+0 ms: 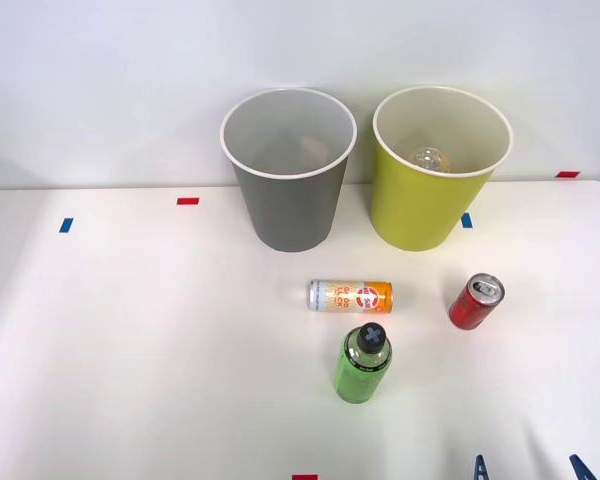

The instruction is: Put cans in the gray bin, plastic bottles in the light green bin

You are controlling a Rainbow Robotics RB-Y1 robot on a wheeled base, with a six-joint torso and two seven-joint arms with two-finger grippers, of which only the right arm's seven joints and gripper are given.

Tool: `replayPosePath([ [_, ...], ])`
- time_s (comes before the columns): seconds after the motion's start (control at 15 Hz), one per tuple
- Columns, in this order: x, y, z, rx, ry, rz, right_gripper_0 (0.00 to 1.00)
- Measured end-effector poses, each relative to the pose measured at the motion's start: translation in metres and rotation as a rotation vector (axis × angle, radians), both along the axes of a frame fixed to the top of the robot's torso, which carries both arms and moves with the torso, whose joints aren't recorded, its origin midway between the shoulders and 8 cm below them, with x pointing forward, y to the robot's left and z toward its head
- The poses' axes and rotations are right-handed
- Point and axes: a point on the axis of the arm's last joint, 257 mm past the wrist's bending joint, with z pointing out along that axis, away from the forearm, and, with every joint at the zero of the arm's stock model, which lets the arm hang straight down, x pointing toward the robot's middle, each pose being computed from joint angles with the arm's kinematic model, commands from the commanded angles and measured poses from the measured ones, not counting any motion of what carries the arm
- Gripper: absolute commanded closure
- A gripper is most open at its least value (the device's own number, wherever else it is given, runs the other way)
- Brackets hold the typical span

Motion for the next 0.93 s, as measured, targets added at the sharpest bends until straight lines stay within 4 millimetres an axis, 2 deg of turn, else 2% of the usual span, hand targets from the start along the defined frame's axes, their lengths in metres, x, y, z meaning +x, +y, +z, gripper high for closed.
replayPosePath([
  [0.93, 0.0000, 0.0000, 0.0000, 0.000, 0.000, 0.000, 0.00],
])
